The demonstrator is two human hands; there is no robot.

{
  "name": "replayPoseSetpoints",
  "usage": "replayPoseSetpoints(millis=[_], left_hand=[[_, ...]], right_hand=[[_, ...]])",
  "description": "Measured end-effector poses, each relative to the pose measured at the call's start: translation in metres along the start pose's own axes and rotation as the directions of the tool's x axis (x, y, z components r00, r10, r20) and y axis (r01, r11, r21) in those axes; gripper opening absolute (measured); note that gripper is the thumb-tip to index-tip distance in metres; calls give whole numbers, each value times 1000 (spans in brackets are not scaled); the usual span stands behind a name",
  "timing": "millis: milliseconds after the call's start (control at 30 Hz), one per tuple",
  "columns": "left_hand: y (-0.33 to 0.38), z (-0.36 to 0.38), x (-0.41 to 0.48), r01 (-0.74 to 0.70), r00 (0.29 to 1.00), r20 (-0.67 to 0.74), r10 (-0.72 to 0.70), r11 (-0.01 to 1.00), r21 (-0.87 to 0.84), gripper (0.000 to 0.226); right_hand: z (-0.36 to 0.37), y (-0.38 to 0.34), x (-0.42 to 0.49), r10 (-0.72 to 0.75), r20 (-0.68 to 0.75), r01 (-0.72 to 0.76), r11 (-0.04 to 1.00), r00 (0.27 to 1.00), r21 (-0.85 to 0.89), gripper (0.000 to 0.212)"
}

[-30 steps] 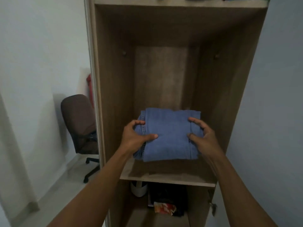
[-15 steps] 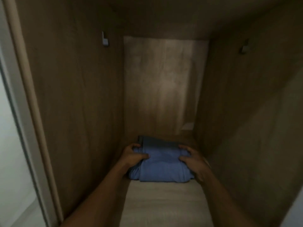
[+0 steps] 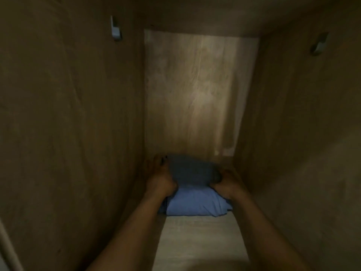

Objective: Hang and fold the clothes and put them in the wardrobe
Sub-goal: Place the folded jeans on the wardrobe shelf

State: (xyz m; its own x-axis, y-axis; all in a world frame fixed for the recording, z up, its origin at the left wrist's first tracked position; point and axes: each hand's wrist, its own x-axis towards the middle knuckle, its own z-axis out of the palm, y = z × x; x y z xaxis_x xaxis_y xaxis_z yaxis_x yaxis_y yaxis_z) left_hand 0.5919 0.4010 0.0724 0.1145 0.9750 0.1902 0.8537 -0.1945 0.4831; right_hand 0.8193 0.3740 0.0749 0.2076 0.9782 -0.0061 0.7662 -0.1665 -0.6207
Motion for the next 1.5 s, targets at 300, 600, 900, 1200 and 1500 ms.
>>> replayPoseSetpoints(millis=[300, 600, 900, 1200, 1500], left_hand=[[-3, 32, -5, -70, 994, 92, 54, 982, 173, 59], [-7, 47, 48, -20, 966, 257, -8, 994, 105, 72], [-11, 62, 83, 26, 971, 233, -56, 992, 127, 78], [-11, 61, 69, -94, 993, -64, 102, 988, 123, 67], [-18, 57, 15, -379, 855, -251, 454, 877, 294, 34]], right_hand=[[44, 8, -7, -156, -76, 146, 981, 985, -126, 55], [54, 16, 45, 38, -51, -43, 994, 998, -99, 76], [45, 19, 79, 59, 13, -56, 984, 998, -170, 76], [47, 24, 72, -27, -178, 2, 990, 984, -138, 54], [54, 11, 4, -415, -298, 298, 881, 860, -367, 45]])
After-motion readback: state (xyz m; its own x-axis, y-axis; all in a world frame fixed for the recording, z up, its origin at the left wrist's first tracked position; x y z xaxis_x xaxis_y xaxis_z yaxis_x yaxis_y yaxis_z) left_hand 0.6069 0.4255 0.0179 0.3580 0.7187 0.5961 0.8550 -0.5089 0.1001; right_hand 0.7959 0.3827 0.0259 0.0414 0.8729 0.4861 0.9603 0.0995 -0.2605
